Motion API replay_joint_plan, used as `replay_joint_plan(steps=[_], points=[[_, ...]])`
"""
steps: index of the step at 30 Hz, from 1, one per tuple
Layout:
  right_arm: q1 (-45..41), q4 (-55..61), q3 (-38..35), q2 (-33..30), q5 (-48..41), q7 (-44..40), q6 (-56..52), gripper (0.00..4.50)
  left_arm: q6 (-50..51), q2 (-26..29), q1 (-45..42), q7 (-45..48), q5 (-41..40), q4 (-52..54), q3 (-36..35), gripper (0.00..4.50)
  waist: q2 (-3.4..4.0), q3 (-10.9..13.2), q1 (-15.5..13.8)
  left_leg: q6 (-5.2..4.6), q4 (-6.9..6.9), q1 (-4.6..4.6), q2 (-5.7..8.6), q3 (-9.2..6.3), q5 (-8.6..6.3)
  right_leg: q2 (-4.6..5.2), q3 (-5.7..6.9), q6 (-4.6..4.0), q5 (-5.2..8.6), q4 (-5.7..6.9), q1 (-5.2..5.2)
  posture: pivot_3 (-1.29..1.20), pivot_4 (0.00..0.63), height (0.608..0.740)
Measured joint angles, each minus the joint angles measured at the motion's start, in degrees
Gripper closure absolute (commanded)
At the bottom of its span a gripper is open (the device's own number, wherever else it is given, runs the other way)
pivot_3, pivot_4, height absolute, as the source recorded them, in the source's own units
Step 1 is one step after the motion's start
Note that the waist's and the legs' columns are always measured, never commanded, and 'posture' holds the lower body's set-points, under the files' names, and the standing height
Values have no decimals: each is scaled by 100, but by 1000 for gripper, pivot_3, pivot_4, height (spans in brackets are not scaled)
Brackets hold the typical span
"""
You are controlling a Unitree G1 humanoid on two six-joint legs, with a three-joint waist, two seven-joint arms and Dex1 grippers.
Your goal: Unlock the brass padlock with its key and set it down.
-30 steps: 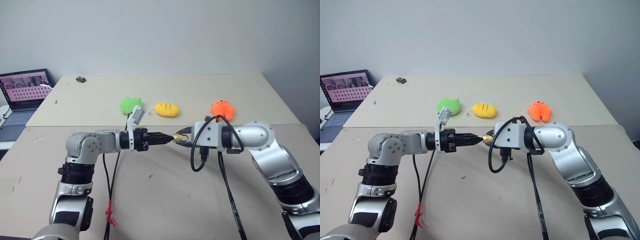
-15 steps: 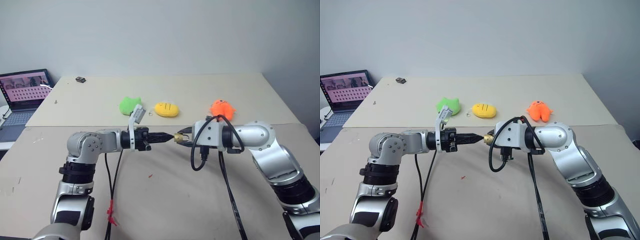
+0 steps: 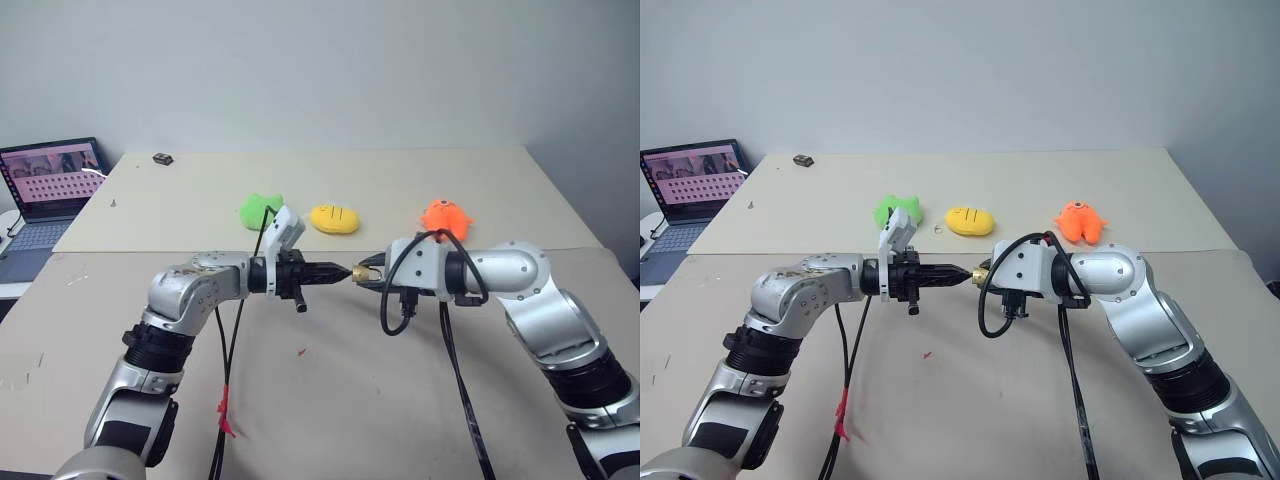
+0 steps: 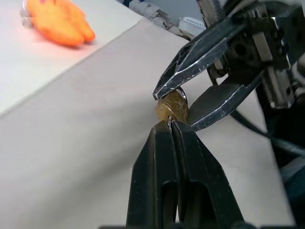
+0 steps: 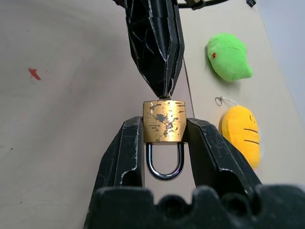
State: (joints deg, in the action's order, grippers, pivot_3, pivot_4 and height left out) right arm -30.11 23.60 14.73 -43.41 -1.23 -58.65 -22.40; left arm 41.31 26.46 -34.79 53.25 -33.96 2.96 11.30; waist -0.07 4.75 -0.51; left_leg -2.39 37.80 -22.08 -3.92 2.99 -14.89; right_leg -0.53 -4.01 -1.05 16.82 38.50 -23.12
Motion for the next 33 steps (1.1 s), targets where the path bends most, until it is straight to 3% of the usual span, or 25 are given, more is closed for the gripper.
replay_joint_plan(steps=[8,9,11,15,21,28,33], points=[[0,8,-66,-52,-1,20,-61,3595,-121,-232,33,-20,104,-115,-75,4458,-1,0,-3,-10,1,-4,0,-1,-6,0,0,1,0,-5,1,0,150,650],[3,8,-64,-53,-1,18,-70,3595,222,-299,4,-122,-47,-147,-181,3914,-2,1,-1,-11,1,-4,0,-1,-6,-1,0,1,0,-4,1,0,150,650],[3,9,-46,-37,-7,8,-77,3595,849,-386,-62,-351,-340,-275,-419,3399,-4,3,5,-15,1,-2,-1,-2,-8,-2,2,4,2,-3,1,0,150,650],[0,153,-45,38,-170,-3,-95,3595,2425,-629,-83,-862,-1411,-740,-1447,1907,-6,4,54,-20,1,-1,-5,-9,-9,-4,8,16,9,17,-2,0,150,650],[0,234,-45,31,-236,-5,-141,3595,3481,-721,-250,-1506,-2273,-1070,-2587,1907,-2,2,59,-11,4,-1,0,-14,-4,3,10,10,5,22,2,0,150,650],[0,233,-45,31,-237,-4,-142,3595,3948,-900,-276,-1885,-2516,-1003,-2632,1907,1,-1,31,4,1,-2,5,-18,5,5,8,2,1,15,4,0,150,650],[0,230,-46,38,-245,13,-174,3595,3919,-819,-33,-1758,-2467,-427,-2159,1907,1,0,62,17,-3,2,4,-19,12,3,6,2,1,22,3,0,150,650]])
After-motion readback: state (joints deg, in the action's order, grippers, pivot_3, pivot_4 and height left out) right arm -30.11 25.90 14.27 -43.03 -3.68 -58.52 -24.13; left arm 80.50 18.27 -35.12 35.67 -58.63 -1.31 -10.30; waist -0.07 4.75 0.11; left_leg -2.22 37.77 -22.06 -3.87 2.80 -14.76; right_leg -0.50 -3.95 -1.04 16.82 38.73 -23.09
